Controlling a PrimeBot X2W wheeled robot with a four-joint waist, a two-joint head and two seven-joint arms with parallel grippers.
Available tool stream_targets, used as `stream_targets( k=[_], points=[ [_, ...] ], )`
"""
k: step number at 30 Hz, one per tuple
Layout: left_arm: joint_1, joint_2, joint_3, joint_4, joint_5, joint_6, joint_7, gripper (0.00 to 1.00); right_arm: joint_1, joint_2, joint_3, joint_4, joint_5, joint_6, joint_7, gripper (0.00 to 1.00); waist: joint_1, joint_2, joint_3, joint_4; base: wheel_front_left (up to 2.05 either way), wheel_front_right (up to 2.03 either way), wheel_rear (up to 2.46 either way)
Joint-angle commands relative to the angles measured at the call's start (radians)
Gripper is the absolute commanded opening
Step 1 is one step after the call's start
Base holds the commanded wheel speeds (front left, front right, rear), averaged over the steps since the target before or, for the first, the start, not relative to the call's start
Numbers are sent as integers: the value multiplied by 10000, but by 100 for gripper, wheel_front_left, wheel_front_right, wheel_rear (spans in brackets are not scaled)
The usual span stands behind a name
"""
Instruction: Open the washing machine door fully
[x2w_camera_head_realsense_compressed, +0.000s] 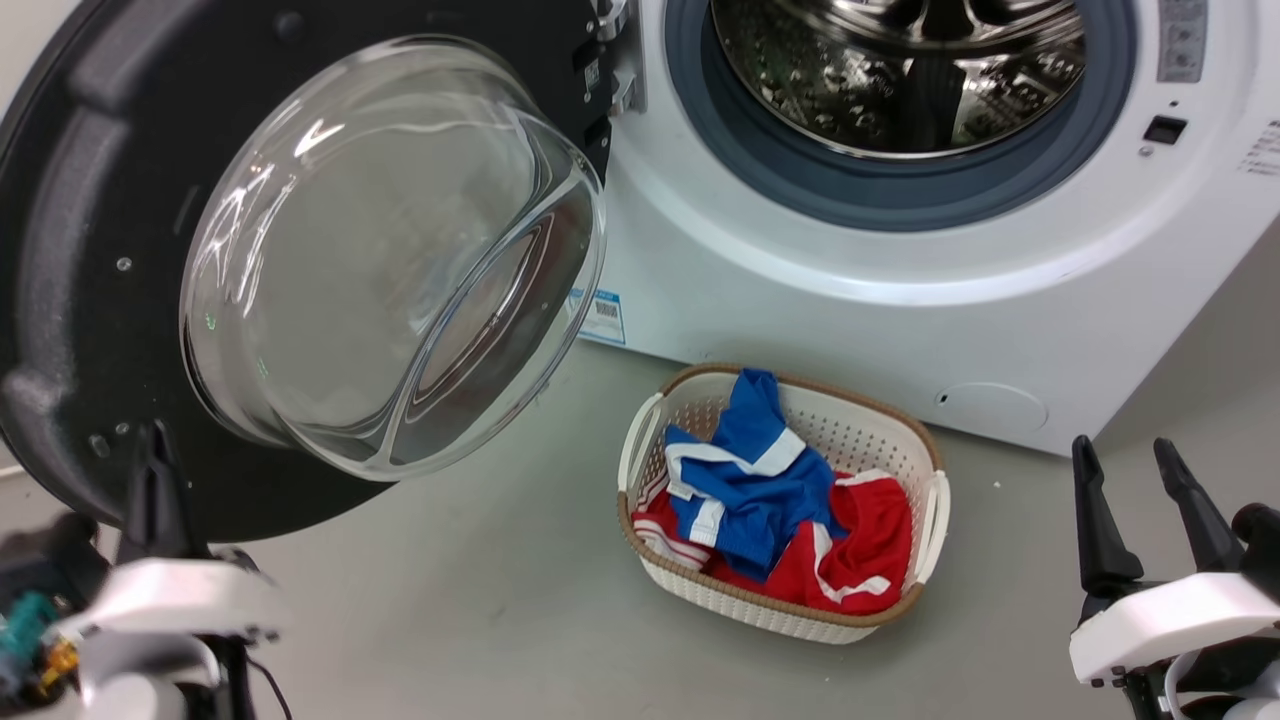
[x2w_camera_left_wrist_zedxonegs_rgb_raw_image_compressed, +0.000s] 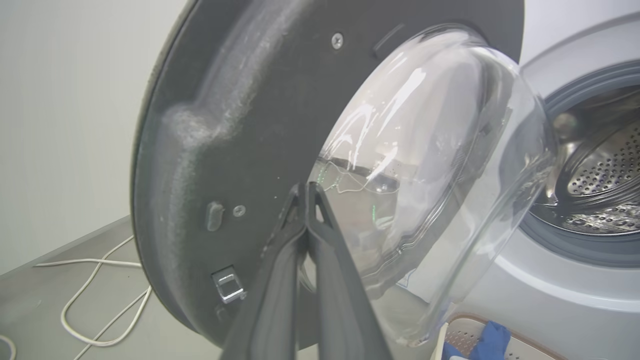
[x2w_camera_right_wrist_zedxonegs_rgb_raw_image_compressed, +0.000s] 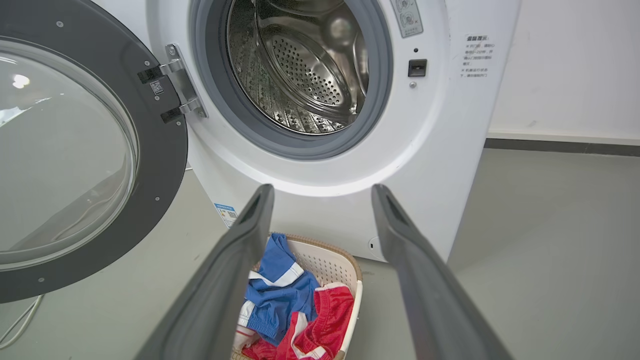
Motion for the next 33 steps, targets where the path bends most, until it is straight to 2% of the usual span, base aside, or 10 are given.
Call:
stream_targets(
  k=[1, 7, 15, 16, 17, 18, 19, 20, 27, 33],
  points=[
    [449, -86, -178, -411, 161, 135, -19, 0, 113, 6, 44, 47, 44, -2, -66, 100, -1, -1, -230, -98, 0, 0, 0],
    [1188, -208, -906, -1375, 576, 282, 312, 0, 271, 8, 144, 68, 68, -2, -47, 100, -1, -1, -611, -303, 0, 0, 0],
    [990, -553, -2101, -1564, 899, -74, 654, 0, 347, 6, 373, -74, 50, -2, -14, 100, -1, -1, -858, -1214, 0, 0, 0],
    [961, -588, -2173, -1473, 890, -116, 676, 13, 350, 6, 384, -85, 51, -2, -22, 100, -1, -1, -874, -1351, 0, 0, 0],
    [898, -620, -2220, -1390, 863, -163, 681, 32, 353, 6, 391, -98, 38, -2, -23, 100, -1, -1, -889, -1505, 0, 0, 0],
    [805, -630, -2229, -1336, 846, -189, 647, 37, 347, 6, 414, -104, 47, -2, -16, 100, -1, -1, -904, -1655, 0, 0, 0],
    [728, -632, -2281, -1264, 891, -226, 642, 94, 343, 6, 391, -126, -1, -2, -9, 100, -1, -1, -909, -1798, 0, 0, 0],
    [669, -641, -2311, -1198, 927, -266, 614, 100, 322, 8, 432, -130, -24, -2, -6, 100, -1, -1, -908, -1957, 0, 0, 0],
    [277, -549, -2528, -673, 1311, -273, 475, 100, 212, 8, 594, -231, -175, -2, 56, 100, -1, -1, -875, -2918, 0, 0, 0],
    [-16, -551, -2512, -304, 1332, -354, 381, 100, 163, 8, 811, -261, -266, -2, -5, 100, -1, -1, -728, -3433, 0, 0, 0]
  ],
)
